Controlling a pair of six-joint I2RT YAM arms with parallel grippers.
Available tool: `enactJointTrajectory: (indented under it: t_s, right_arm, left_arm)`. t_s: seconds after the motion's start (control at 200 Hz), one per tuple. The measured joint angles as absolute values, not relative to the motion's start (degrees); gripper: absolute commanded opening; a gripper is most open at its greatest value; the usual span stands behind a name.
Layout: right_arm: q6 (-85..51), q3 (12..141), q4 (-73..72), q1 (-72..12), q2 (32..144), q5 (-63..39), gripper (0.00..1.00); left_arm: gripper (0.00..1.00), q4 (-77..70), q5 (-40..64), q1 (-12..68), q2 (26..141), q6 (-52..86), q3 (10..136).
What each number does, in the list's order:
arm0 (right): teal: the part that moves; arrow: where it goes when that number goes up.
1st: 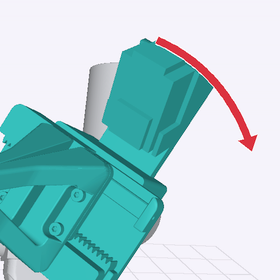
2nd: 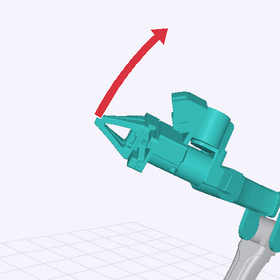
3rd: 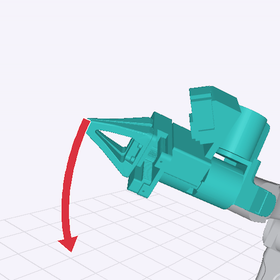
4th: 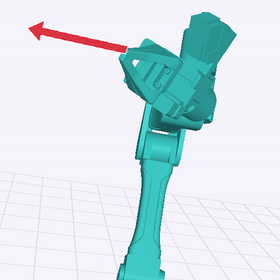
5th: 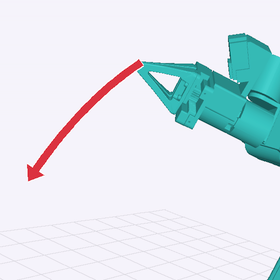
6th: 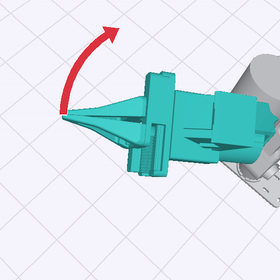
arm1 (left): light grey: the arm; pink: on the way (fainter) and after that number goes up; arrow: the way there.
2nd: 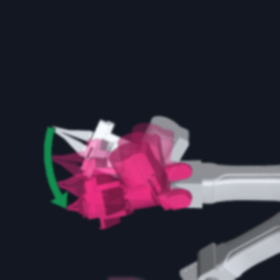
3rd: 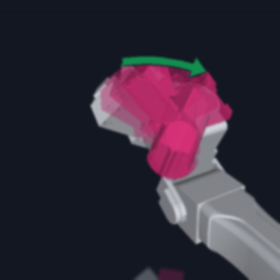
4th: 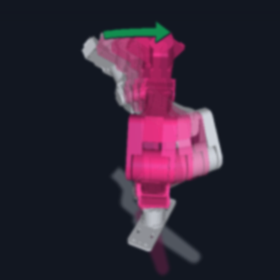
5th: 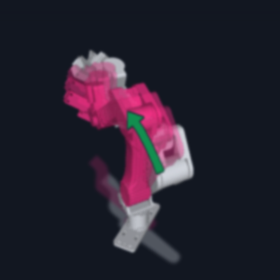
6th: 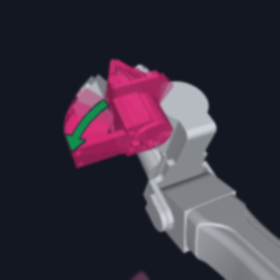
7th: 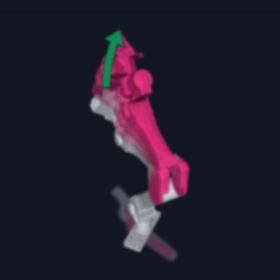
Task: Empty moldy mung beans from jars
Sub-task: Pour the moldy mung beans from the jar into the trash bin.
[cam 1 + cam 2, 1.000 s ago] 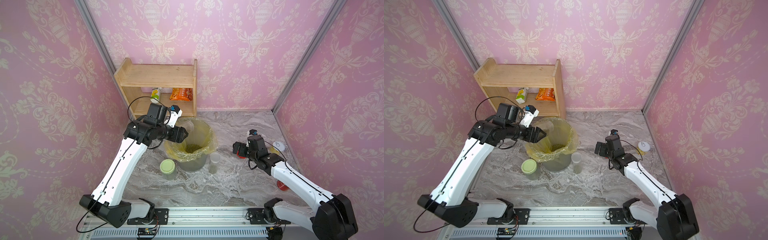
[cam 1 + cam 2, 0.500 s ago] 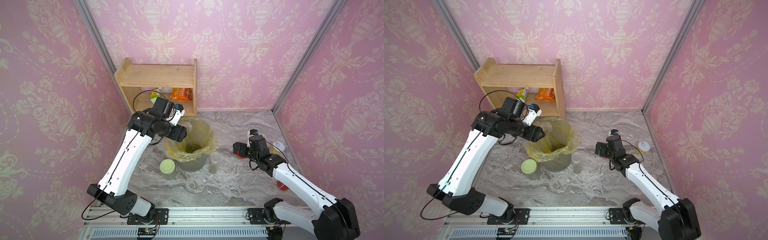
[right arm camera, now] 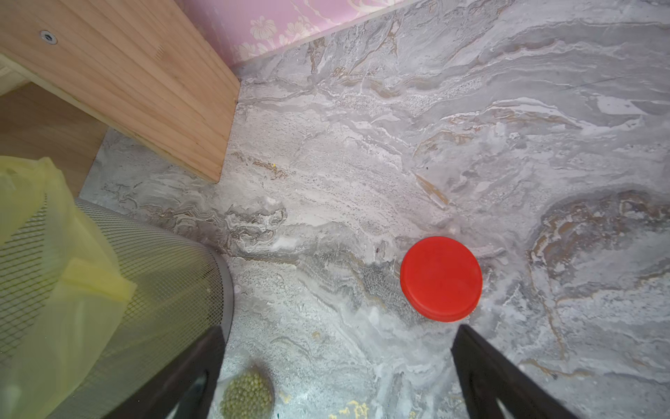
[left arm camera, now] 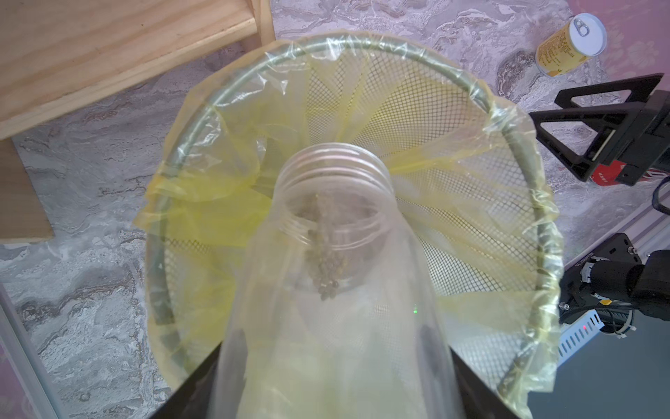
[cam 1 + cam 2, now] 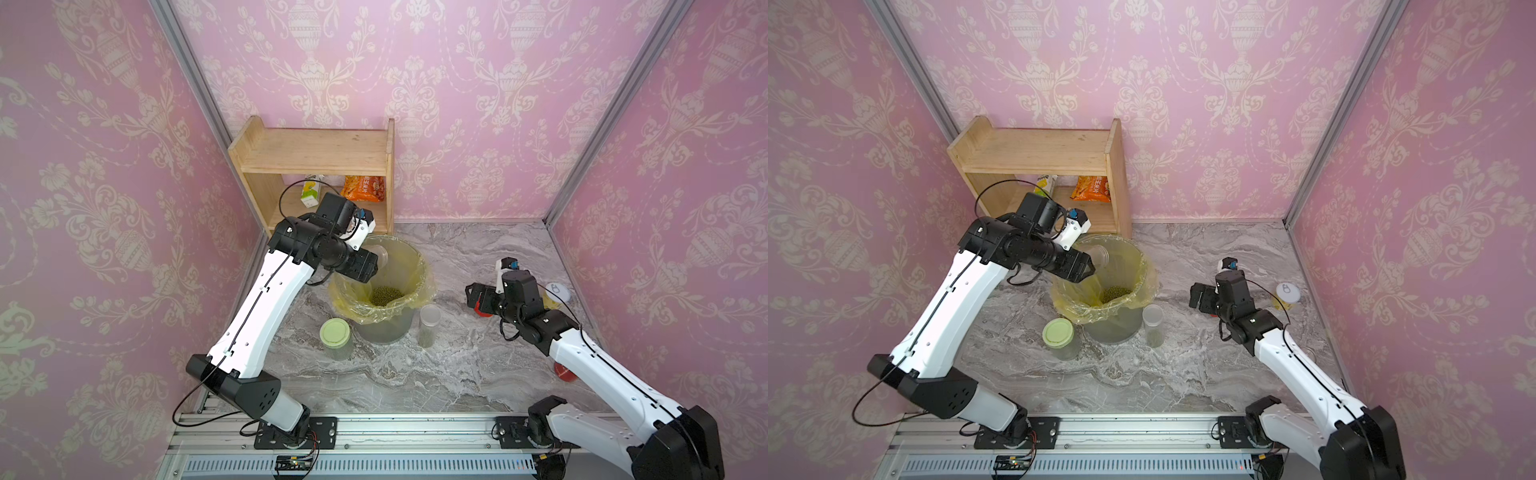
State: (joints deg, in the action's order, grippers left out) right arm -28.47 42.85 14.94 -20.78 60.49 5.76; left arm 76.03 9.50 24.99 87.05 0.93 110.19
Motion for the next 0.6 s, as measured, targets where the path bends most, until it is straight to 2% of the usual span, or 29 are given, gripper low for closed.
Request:
enactJointTrajectory:
  t_s: [0.155,0.415,0.6]
  right_arm:
    - [-28.5,43.2,14.9,-20.8,60.4,5.3,1.0]
    - [-28.5,43.2,15.7,-20.8,60.4,4.7,1.0]
    - [-28.5,43.2,15.9,-20.8,59.7,4.4,1.0]
  left_arm:
    - [0.39,75.9,10.6,25.0,84.9,1.1,110.3]
    - [0.39,75.6,11.3,25.7,91.2,1.3,110.7]
    - [0.4,76.8,8.6,25.7,87.6,1.4,110.2]
